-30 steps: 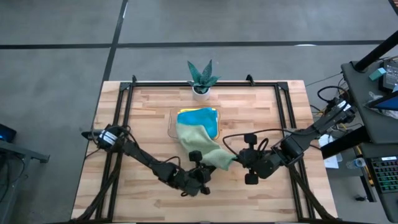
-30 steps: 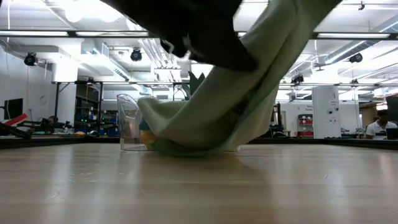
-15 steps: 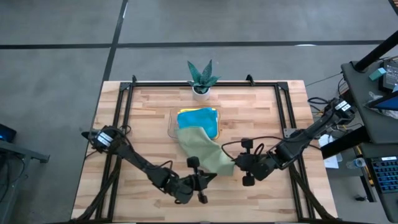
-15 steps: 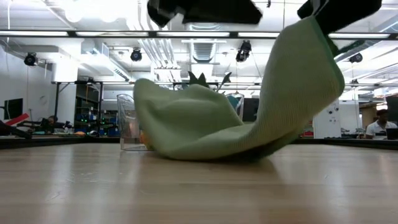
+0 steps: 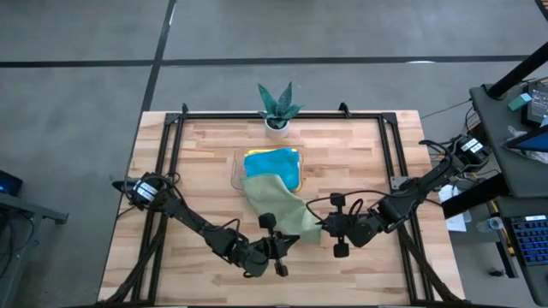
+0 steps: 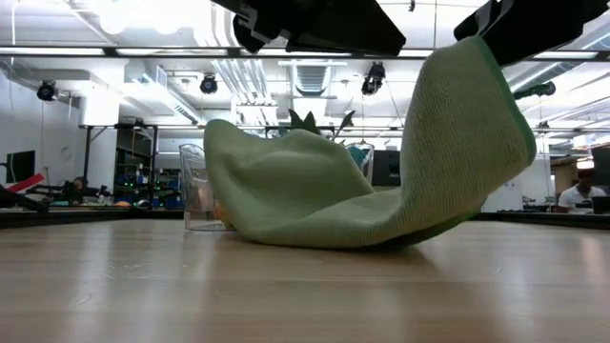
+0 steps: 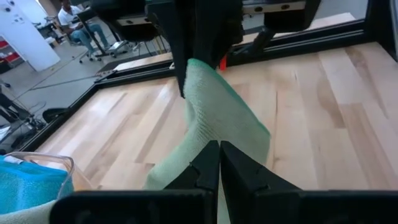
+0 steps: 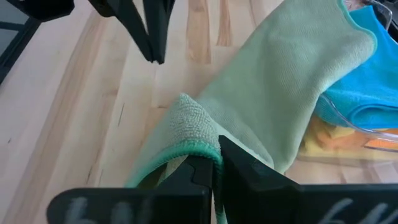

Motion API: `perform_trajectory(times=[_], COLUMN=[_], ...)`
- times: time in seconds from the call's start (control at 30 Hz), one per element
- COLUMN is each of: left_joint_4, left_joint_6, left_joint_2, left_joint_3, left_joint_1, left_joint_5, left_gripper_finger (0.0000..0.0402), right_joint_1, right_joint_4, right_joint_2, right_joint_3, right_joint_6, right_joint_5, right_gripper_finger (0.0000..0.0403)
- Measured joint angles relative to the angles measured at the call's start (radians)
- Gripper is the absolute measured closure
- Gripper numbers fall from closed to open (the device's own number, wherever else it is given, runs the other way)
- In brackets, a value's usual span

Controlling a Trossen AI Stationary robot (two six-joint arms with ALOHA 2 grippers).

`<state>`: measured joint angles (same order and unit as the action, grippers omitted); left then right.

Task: Fold microfiber towels
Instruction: Fold the green microfiber towel

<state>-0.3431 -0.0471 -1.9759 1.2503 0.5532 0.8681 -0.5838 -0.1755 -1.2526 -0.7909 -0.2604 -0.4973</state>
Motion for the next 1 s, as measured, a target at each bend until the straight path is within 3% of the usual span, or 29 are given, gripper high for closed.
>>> perform_trajectory(times=[0.77,1.0], left_joint_4=[0.001,-0.034], left_joint_6=[-0.028,-0.024], left_joint_2=[0.0,0.006], left_joint_3=[-0.01,0.006], left_joint_1=[-0.038,-0.037], left_joint_5=[0.0,-0.001], left_gripper_finger=[0.0402,0.0388], right_joint_1=[-0.001,0.003], right_joint_4=[0.003,0.075], right_joint_2=[-0.021,-0.021], right_joint_3=[0.013,0.013], right_joint_6=[-0.035,-0.15], right_joint_5=[0.0,-0.023], right_gripper_finger=[0.0394,0.0394])
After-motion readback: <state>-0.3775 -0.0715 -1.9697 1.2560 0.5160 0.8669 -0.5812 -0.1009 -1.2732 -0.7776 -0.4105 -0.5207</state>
